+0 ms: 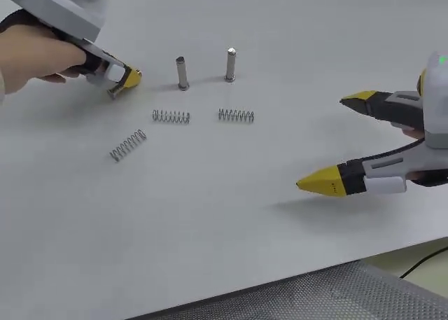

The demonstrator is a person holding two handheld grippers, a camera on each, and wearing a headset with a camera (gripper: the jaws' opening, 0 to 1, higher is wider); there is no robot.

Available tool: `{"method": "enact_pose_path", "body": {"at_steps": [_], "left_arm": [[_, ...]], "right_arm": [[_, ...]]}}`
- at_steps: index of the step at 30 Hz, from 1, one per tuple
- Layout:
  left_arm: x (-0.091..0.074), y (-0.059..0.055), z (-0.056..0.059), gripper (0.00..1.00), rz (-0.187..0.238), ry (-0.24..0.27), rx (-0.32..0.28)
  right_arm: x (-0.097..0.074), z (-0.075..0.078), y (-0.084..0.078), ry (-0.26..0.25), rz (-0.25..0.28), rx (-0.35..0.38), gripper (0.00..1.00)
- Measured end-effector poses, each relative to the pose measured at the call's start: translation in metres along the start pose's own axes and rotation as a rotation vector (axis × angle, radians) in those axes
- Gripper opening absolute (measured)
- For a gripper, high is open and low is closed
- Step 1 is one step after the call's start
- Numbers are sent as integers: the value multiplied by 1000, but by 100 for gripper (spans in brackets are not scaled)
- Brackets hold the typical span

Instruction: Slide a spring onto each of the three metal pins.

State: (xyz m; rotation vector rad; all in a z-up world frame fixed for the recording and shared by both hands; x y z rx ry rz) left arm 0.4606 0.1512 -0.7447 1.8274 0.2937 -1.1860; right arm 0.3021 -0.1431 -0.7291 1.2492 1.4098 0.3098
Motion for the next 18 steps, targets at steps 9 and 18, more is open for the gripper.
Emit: {"method": "enact_pose_path", "body": {"at_steps": [9,18], "left_arm": [[-14,-3,-4,0,26,-9,-66],[-34,-14,-5,0,43,-1,-81]], "right_arm": [[1,-2,2,4,3,-6,100],[2,-5,5,9,4,-10,100]]}}
Point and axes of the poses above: the centre of the closed fingertips' face, and the gripper's own axes: x roughly forward along the fingers, z roughly to its right, y roughly out of its top, the point moved 7 cm from there along -x, roughly backward along the fingers, and after that the axes turned 13 degrees about y, right-handed, at the moved point
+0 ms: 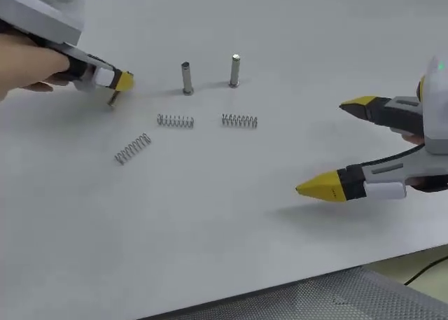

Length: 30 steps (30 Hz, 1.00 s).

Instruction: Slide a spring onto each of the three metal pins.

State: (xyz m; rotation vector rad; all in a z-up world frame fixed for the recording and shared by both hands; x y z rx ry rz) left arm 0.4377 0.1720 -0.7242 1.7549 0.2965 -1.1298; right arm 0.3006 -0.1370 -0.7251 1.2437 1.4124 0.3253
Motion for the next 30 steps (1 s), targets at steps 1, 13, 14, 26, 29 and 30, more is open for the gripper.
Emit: {"method": "enact_pose_path", "body": {"at_steps": [1,13,14,26,29,30], "left_arm": [[-2,-2,0,0,-1,1,-3],[-20,-3,-8,0,32,7,-30],[-19,-3,-8,0,30,9,-32],[-20,10,0,0,83,1,-34],[-19,13,2,0,106,-4,-44],[-18,14,3,0,111,-8,-43]], "right_arm": [[0,0,0,2,0,0,100],[3,-2,2,10,-3,-4,100],[4,-2,2,12,-4,-5,100],[2,-2,2,8,-4,-7,100],[1,-2,2,6,-4,-5,100],[1,-2,2,5,-4,-3,100]]}}
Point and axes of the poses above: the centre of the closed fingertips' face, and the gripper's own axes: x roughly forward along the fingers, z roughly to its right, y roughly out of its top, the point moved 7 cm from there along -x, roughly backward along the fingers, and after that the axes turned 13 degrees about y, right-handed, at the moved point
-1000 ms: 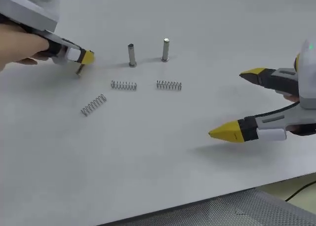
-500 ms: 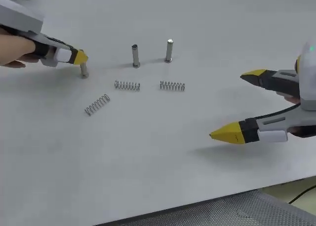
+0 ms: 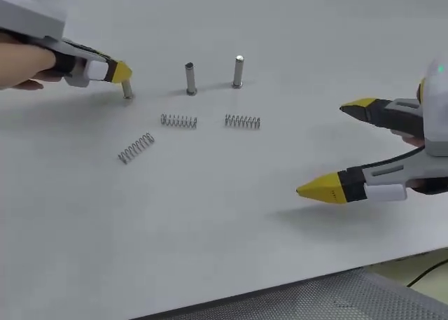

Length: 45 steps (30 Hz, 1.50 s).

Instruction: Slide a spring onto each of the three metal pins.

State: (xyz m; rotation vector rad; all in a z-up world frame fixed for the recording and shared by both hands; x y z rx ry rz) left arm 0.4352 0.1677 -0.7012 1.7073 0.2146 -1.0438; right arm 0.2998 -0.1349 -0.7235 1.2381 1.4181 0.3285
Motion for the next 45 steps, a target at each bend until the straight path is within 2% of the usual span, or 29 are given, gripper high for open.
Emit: {"method": "enact_pose_path", "body": {"at_steps": [2,7,9,17,18,20,30,45], "left_arm": [[2,1,2,0,6,6,10],[6,2,5,0,39,-7,-27],[7,1,8,0,48,-9,-19],[12,-6,9,0,64,1,-26],[12,-7,9,0,81,7,-18],[12,-9,9,0,76,7,-33],[12,-13,11,0,124,24,4],[16,-12,7,0,144,32,41]], "right_arm": [[0,0,0,1,-1,0,100],[0,0,0,0,-1,0,100],[1,0,0,2,-1,1,100],[0,1,1,-6,3,-5,100],[0,1,1,-7,4,-5,100],[0,1,1,-7,4,-4,100],[1,1,0,-5,1,-2,100],[1,3,-2,-4,-2,-1,100]]}}
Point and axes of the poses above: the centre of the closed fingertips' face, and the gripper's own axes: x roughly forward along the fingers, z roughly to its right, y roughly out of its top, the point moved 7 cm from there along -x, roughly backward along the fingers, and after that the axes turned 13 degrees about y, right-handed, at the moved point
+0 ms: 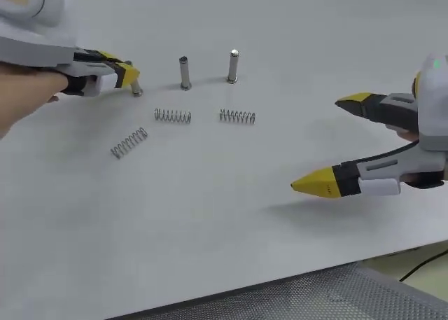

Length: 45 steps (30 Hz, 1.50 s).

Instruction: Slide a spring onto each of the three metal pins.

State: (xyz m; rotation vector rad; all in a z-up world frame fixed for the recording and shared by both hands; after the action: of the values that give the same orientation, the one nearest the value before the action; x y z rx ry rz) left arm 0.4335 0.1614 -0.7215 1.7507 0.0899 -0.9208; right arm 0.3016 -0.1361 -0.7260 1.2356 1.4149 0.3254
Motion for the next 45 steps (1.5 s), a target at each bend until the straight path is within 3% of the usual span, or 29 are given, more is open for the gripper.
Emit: {"method": "enact_pose_path", "body": {"at_steps": [16,22,30,37,45], "left_arm": [[6,0,-4,0,7,-8,19],[2,1,4,0,8,-12,25],[1,-1,4,4,10,-14,32],[0,-4,4,18,14,-10,39],[-3,-6,2,42,40,-5,21]], "right_arm": [[0,-1,0,1,-5,1,100],[0,-2,0,0,-7,-2,100],[0,-3,-1,-2,-8,0,100],[0,-3,0,-3,-8,-2,100],[0,-2,1,-11,-5,-8,100]]}}
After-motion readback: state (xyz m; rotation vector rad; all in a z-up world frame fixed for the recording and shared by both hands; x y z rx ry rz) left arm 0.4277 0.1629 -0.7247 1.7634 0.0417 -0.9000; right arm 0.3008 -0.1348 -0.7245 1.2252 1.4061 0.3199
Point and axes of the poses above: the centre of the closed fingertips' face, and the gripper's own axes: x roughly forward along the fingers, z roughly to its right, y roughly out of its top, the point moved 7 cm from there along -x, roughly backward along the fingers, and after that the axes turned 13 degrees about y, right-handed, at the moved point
